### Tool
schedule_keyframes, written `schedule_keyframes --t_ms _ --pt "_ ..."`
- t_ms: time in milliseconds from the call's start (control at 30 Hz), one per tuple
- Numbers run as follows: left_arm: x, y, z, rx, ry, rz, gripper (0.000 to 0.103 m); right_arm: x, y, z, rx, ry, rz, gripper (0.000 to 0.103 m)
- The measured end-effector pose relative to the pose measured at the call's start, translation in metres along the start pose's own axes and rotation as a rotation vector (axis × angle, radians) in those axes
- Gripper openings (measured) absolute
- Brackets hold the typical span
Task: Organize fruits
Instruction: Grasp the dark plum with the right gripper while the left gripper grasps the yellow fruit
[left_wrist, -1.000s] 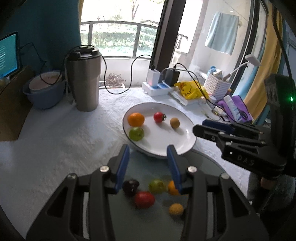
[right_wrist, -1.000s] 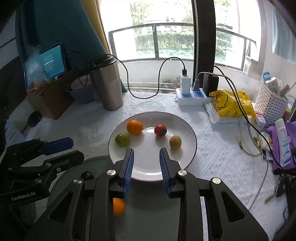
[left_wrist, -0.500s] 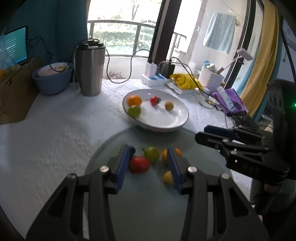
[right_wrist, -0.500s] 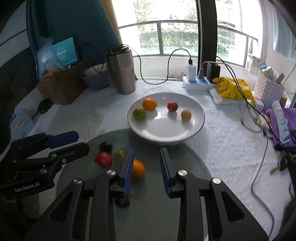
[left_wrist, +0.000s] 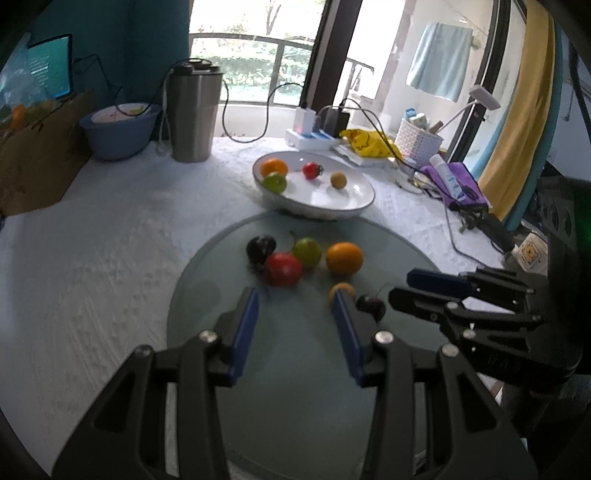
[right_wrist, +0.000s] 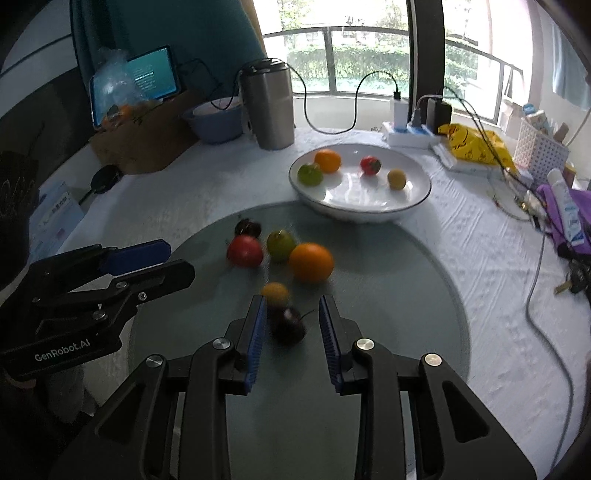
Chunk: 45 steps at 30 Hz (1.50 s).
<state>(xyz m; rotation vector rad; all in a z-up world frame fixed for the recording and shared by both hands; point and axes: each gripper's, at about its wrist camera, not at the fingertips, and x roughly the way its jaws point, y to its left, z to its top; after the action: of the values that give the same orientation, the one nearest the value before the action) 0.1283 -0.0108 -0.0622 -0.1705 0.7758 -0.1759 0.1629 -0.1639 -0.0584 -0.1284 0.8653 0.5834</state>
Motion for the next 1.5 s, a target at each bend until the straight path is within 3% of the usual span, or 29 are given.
schedule_keyframes --t_ms 267,900,1267,1500 --pt "0.004 0.004 -0.012 -0.016 0.027 0.009 0.044 0.020 0.005 -0.015 0.010 0.057 0.018 0.031" --pt "0.031 -0.013 -0.009 0.009 0.096 0.021 0.044 0.039 -0.016 -0.007 0.029 0.049 0.023 0.036" --pt "0.054 -0.036 -0.004 0.064 0.150 0.019 0.044 0.019 -0.031 -0.004 -0.001 -0.016 0.038 0.030" --pt "0.064 -0.045 -0.004 0.092 0.159 0.014 0.044 0.016 -0.036 -0.012 0.028 0.001 0.106 0.030"
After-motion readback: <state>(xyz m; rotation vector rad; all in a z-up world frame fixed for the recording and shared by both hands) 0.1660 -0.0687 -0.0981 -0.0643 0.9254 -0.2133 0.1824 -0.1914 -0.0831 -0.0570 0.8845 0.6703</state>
